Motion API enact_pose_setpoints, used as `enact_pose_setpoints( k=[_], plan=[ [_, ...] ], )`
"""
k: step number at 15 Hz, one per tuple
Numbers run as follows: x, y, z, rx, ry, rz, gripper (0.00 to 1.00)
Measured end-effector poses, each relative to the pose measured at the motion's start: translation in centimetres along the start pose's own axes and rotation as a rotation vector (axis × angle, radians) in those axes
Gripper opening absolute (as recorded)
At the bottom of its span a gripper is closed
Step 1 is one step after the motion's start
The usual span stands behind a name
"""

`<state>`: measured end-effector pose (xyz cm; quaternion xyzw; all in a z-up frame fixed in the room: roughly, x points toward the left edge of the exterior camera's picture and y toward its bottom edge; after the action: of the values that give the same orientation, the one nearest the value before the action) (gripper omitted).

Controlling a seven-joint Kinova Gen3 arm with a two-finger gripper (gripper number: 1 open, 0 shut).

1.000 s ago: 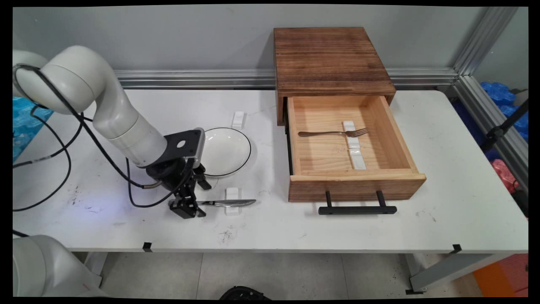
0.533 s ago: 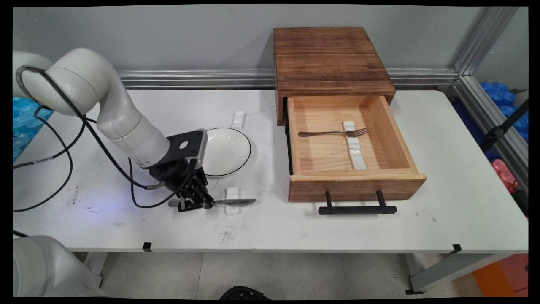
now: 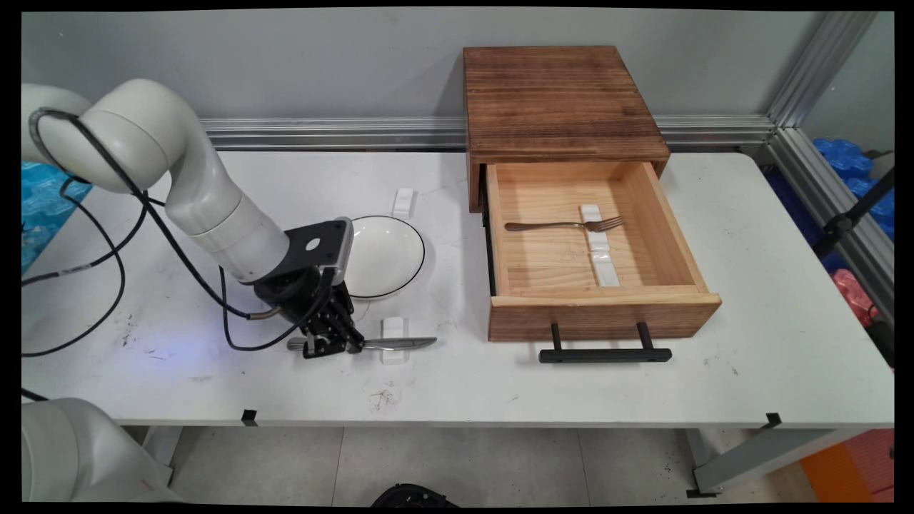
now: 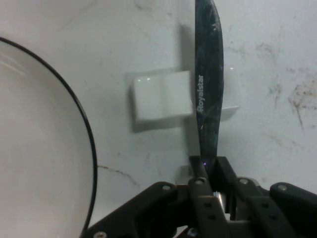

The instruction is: Place the picked object into the drawer

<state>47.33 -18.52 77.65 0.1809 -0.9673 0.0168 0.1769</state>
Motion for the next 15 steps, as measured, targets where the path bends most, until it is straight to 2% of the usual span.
enact_pose_setpoints(
  k=[7,15],
  plan=[
    [1.2,-0.4,-2.1,-0.010,-0.006,-0.014,0.00],
    [3.0,-1.7,-6.5,-0.039,-0.029,-0.033,0.00]
  ],
)
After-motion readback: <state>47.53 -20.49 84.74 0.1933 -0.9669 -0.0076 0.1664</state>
